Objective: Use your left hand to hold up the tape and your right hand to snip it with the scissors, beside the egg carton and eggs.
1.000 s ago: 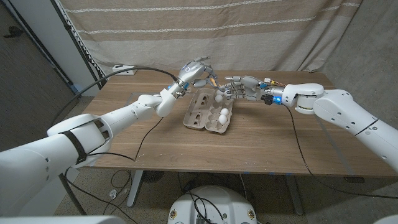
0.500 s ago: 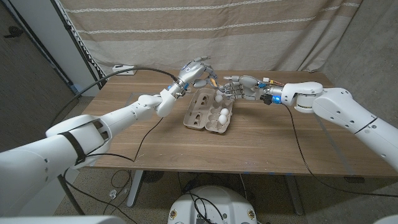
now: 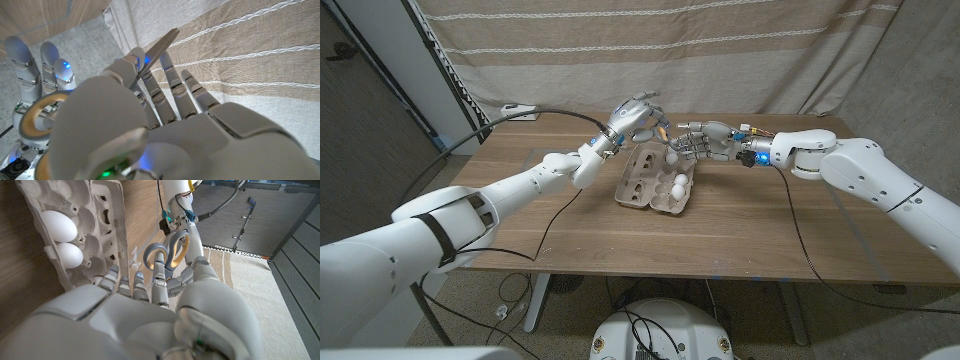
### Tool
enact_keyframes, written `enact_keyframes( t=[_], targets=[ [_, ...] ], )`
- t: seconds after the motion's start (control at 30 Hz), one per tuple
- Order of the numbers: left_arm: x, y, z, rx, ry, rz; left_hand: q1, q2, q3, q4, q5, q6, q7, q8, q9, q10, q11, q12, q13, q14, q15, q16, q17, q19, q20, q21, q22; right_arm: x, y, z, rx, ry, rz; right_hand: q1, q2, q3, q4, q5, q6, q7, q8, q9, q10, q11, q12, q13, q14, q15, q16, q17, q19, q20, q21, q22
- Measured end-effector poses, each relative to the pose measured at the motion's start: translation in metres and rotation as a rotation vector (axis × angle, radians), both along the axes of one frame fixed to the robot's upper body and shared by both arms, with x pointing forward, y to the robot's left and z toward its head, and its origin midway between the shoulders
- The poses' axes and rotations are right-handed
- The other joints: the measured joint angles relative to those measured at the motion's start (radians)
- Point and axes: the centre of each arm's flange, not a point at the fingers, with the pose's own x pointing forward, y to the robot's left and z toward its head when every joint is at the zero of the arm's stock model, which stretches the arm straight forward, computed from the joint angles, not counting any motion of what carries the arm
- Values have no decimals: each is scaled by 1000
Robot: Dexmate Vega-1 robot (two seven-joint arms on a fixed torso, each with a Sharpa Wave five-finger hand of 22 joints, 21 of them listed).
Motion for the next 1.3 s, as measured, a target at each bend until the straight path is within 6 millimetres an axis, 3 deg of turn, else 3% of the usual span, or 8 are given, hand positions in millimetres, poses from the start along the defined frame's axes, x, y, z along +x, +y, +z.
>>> enact_keyframes(
  t=[0.2, 0.33, 0.47, 0.8, 0.93, 1.03, 1.3],
  targets=[
    [-1, -1, 0, 0, -1, -2, 3, 3, -3, 2, 0, 1, 1, 0, 0, 0, 0, 0, 0, 0, 0, 0, 1, 0, 0, 0, 0, 0, 1, -1, -6, 8, 6, 5, 5, 6, -3, -1, 0, 0, -15, -4, 0, 0, 0, 0, 0, 0, 0, 0, -1, 0, 0, 0],
    [-1, -1, 0, 5, -8, 2, 3, 2, -3, 3, 0, 1, 1, 0, 0, 0, 0, 0, 0, 1, -1, 0, 1, 0, 0, 0, 0, 1, 4, 2, 1, 17, 21, 14, 14, 21, 3, -1, -4, -4, -26, -14, -8, 0, 0, 0, 11, 0, 0, 0, -25, 1, 0, 0],
    [-1, -2, 0, 6, -9, 1, 3, 2, -4, 4, 0, 1, 1, -1, 0, 0, 0, 0, 0, 7, -3, 0, 6, 0, 0, 0, 0, 1, 5, 1, 3, 29, 32, 25, 14, 32, -1, -1, 18, 0, -27, -20, -10, 2, 0, 0, 11, 0, 0, 0, -36, 4, 0, 0],
    [-1, -2, -2, 8, -12, 5, 3, 2, -4, 3, 0, 1, 1, -4, 0, 0, 0, -2, 0, 9, -2, 0, 6, 0, 0, 0, 0, 4, 8, 3, 19, 60, 56, 1, 16, 44, 20, -1, 37, 2, -24, -2, -10, 2, 0, 0, 11, 0, 0, 0, -47, 3, 0, 0],
    [0, -1, -3, 9, -11, 6, 3, 2, -4, 3, 0, 1, 1, -5, 0, 0, 0, -3, 0, 9, -2, 0, 11, 0, 0, 0, 0, 5, 8, 2, 23, 70, 59, -6, 13, 44, 20, -1, 63, 6, -12, 3, 3, 1, 0, 0, 15, -3, 0, 0, -46, 3, 0, 0],
    [0, -1, -4, 11, -11, 8, 4, 3, -4, 3, 0, 5, -2, -8, 0, 0, 0, -5, 0, 9, -2, 0, 11, 0, 0, 0, 0, 5, 8, 1, 26, 79, 56, -6, 13, 46, 10, -1, 83, 12, -12, 7, 20, 1, 0, 0, 25, 0, 0, 0, -27, 2, 0, 0],
    [1, -2, -2, 16, -18, 8, 7, 3, -5, 2, 0, 9, 1, -9, 0, 1, -1, -6, 1, 14, -7, 0, 15, 0, 0, 0, 0, 6, 8, 2, 26, 103, 48, -6, 13, 46, 10, -1, 100, 11, -12, 5, 27, 5, 0, 0, 36, 0, 0, 0, -23, -2, 0, 0]
  ],
)
